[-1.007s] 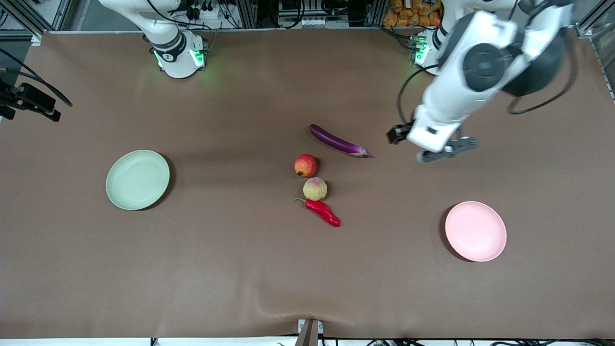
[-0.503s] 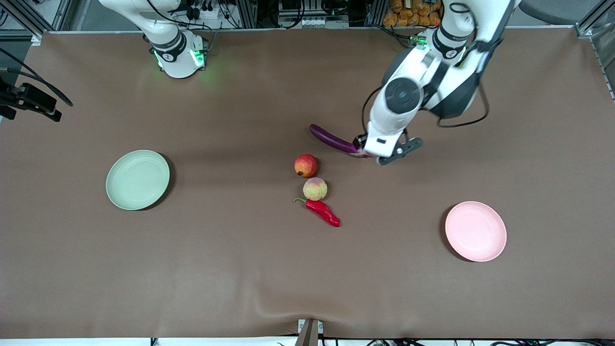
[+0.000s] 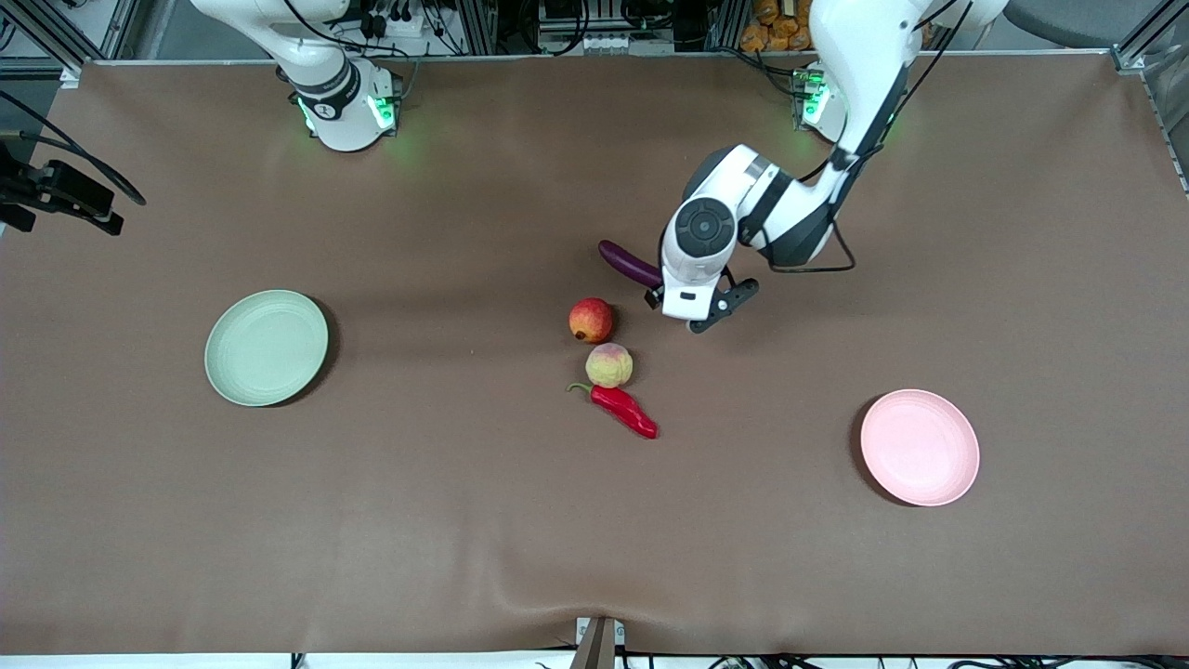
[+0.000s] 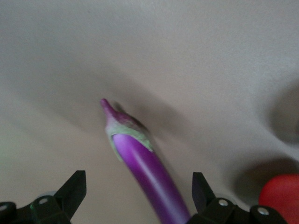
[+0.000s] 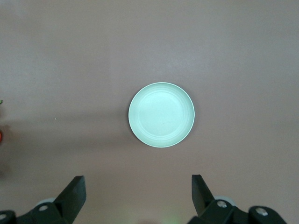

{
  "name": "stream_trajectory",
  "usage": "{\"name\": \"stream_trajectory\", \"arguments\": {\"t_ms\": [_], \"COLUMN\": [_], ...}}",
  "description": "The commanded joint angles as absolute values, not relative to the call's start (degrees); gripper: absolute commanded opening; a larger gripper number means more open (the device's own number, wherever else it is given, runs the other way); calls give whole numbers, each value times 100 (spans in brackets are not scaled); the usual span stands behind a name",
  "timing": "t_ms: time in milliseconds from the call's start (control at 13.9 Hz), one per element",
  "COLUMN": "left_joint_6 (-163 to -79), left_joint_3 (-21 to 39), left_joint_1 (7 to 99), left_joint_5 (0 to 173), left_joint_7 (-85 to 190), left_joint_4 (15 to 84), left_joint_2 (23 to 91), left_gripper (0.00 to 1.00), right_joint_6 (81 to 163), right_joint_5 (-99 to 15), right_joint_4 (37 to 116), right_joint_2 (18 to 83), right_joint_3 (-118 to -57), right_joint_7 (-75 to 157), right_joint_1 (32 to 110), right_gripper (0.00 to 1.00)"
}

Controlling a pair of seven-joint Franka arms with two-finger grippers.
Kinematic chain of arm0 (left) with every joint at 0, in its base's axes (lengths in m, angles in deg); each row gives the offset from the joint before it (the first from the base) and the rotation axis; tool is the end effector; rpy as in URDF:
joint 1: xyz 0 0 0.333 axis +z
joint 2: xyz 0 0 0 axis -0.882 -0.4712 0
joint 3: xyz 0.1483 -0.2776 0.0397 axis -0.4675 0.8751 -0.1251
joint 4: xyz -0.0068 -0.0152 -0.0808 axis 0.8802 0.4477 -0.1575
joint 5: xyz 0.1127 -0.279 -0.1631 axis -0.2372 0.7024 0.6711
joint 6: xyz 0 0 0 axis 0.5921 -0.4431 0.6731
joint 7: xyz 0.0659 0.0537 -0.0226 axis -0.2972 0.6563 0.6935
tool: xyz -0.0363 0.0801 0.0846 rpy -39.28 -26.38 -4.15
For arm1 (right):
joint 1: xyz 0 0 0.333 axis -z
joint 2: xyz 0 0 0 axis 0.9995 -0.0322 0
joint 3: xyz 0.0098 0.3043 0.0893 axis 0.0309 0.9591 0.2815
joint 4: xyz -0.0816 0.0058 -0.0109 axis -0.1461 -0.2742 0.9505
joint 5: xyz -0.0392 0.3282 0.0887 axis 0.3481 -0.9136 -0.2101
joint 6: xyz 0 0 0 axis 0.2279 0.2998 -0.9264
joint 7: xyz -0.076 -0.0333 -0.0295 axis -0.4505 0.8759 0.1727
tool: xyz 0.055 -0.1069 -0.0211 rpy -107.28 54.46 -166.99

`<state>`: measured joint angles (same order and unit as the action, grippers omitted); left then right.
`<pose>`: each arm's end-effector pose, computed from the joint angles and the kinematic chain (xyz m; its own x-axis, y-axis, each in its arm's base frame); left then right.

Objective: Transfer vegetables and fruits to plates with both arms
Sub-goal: 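Reach the left gripper down to the purple eggplant and close on it, then lift the eggplant with the left gripper while the right gripper moves out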

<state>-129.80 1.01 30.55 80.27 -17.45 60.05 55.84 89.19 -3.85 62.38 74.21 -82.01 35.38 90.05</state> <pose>0.4252 -0.3730 0.2577 0.7763 0.6105 -0.1570 0.5880 -0.7911 -0.1688 0.4858 -0.0181 0.6421 0.9987 -0.0421 -0.0283 -0.0415 -0.9989 0.0219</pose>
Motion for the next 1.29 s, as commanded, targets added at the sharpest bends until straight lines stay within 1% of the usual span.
{"name": "stream_trajectory", "arguments": {"t_ms": [0,359,647,719,791,1078,1222], "left_joint_6": [-13266,-13284,-13284,-13284,-13284,-13153,-12881], "left_joint_3": [62,45,53,53,62,45,18], "left_joint_1": [2989,2708,2664,2690,2699,2743,2761], "left_joint_5": [7880,7609,7537,7537,7537,7537,7537], "left_joint_7": [-2224,-2531,-2620,-2629,-2638,-2629,-2629], "left_joint_4": [5995,6004,5996,5987,5987,5943,5829], "left_joint_2": [5408,4942,4871,4880,4880,4994,5126], "left_gripper": [100,100,100,46,0,0,0], "right_joint_6": [8932,8932,8923,8923,8923,8914,8923], "right_joint_5": [-422,-422,-422,-422,-422,-422,-422], "right_joint_4": [6348,6348,6348,6348,6348,6330,6304], "right_joint_2": [7532,7532,7532,7532,7532,7471,7471], "right_joint_3": [-8194,-8194,-8194,-8194,-8194,-8194,-8194], "right_joint_7": [3540,3540,3540,3540,3540,3540,3557], "right_joint_1": [9000,8983,8974,8983,8974,8983,8974], "right_gripper": [100,100,100,100,100,100,100]}}
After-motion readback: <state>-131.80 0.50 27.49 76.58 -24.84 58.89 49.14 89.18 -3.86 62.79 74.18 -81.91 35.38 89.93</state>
